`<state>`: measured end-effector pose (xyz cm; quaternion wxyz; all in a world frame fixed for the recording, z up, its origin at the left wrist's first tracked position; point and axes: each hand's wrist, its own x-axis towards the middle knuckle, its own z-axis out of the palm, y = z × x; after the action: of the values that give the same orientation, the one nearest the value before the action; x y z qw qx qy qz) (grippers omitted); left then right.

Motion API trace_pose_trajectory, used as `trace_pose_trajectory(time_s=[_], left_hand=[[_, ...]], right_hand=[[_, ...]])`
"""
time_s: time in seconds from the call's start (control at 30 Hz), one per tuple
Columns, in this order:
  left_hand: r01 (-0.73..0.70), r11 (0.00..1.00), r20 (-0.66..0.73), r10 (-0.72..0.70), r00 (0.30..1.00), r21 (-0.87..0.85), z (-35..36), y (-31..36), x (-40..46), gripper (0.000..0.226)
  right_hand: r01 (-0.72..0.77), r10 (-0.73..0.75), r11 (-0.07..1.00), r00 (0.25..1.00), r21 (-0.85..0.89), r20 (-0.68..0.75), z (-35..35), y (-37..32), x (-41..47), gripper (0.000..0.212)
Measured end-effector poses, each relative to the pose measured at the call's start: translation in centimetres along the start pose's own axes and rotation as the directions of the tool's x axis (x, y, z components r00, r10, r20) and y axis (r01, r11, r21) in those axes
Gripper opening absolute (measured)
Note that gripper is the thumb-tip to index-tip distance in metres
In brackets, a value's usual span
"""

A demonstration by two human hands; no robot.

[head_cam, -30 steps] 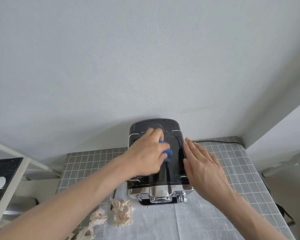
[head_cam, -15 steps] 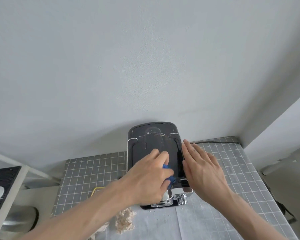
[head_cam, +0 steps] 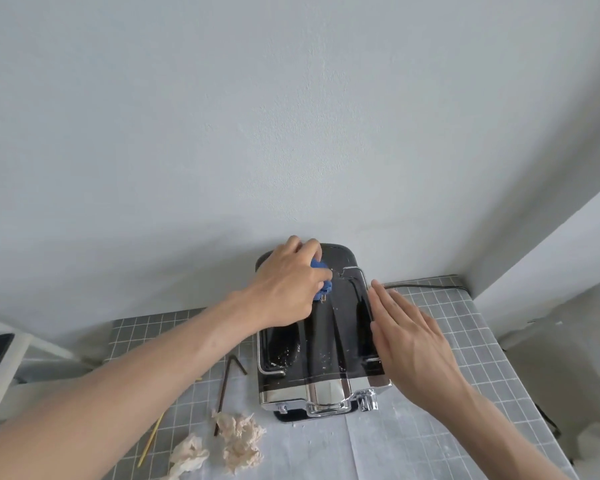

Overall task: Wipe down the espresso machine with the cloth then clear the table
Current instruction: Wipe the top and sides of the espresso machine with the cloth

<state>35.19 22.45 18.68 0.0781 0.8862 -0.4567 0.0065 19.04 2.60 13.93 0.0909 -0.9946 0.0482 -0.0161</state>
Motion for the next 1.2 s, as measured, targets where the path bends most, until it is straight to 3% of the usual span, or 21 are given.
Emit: trace_pose_trajectory(time_s=[0.17, 0.3, 0.4, 0.53, 0.6, 0.9, 1.2], left_hand=[[-0.162, 0.983, 0.017, 0.164, 0.986, -0.081, 0.5, 6.3, -4.8, 0.015], [-0.143, 0.979, -0.017, 0.142, 0.990, -0.143, 1.3, 7.1, -6.6, 0.019], [-0.036, 0.977, -0.093, 0.017, 0.995, -0.212, 1.6, 5.6, -5.0, 0.022], [0.252, 0.911, -0.127, -0.307, 0.943, -0.326, 1.6, 2.7, -1.0, 0.031], [0.293, 0.895, -0.123, -0.350, 0.929, -0.337, 1.6, 1.9, 0.0, 0.031], [0.162, 0.901, -0.045, -0.196, 0.980, -0.403, 0.6, 6.0, -7.0, 0.036], [0.067, 0.908, 0.146, -0.006, 0.989, -0.414, -1.1, 6.3, -9.8, 0.033]], right_hand=[[0.030, -0.030, 0.999, 1.000, 0.022, -0.002, 0.3, 0.4, 0.2, 0.056], [0.058, -0.057, 0.997, 0.998, 0.043, -0.029, 0.5, 0.6, 0.2, 0.056], [0.083, -0.082, 0.994, 0.996, 0.070, -0.028, 0.7, 0.9, 0.2, 0.057], [0.063, -0.061, 0.994, 0.998, 0.091, -0.029, 1.1, 0.9, 0.3, 0.057], [0.051, -0.047, 0.995, 0.998, 0.090, -0.039, 1.3, 0.9, 0.3, 0.056], [0.056, -0.047, 0.990, 0.997, 0.131, -0.065, 1.4, 1.0, 0.3, 0.056], [0.066, -0.061, 0.991, 0.997, 0.116, -0.039, 1.0, 1.1, 0.4, 0.054]])
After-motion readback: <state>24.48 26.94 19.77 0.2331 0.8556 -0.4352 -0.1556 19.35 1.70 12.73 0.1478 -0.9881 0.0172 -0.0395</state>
